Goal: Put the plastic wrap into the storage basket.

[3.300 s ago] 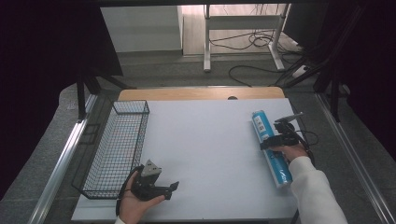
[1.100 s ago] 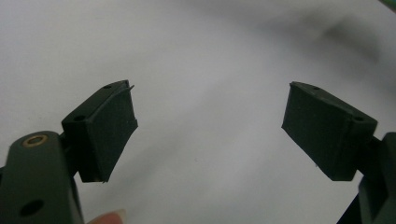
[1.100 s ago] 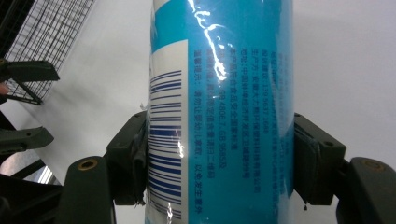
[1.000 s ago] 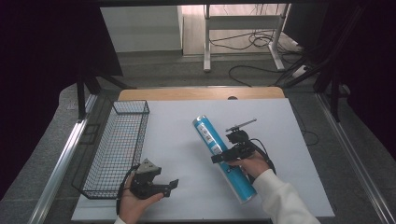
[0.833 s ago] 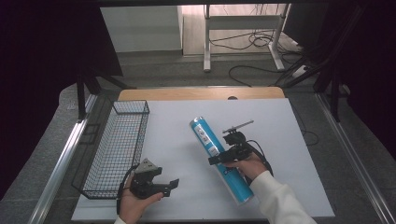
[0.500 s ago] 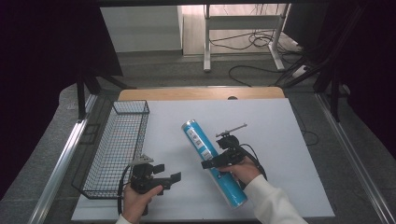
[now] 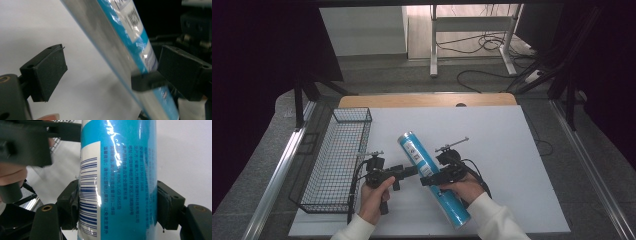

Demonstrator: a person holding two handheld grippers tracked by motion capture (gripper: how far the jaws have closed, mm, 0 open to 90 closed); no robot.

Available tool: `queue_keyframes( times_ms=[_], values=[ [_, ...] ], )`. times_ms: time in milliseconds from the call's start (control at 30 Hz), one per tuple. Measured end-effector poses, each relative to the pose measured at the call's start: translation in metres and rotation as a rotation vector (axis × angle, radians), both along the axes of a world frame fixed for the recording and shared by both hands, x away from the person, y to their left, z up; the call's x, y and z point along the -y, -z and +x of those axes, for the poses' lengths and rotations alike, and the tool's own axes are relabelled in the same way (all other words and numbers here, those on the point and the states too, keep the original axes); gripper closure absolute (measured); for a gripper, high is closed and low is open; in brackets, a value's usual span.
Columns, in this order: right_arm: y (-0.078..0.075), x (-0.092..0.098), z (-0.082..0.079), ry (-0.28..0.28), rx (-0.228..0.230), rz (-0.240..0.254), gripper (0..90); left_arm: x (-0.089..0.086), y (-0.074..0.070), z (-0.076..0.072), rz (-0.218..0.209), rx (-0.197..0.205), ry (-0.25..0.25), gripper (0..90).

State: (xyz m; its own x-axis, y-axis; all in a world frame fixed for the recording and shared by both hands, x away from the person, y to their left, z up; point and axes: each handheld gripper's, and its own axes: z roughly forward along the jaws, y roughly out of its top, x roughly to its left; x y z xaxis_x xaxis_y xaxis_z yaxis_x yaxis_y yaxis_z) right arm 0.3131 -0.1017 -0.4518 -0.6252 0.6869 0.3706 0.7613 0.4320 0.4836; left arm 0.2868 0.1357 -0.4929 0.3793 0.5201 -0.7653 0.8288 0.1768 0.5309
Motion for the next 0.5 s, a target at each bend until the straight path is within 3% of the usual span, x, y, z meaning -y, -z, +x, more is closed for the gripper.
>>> queue_keyframes(
  times_ms=[100,300,500],
  values=[
    [0.000,-0.003,-0.001,-0.003,0.008,0.002,31.6,0.005,0.002,0.006,-0.039,-0.027,0.005,8.7],
    [0.000,-0.012,-0.003,-0.004,0.020,0.004,31.7,0.012,0.003,0.012,-0.070,-0.056,-0.011,8.7],
    [0.002,-0.023,-0.007,-0.019,0.046,-0.007,31.7,0.016,0.007,0.016,-0.073,-0.085,0.002,13.5]
  ],
)
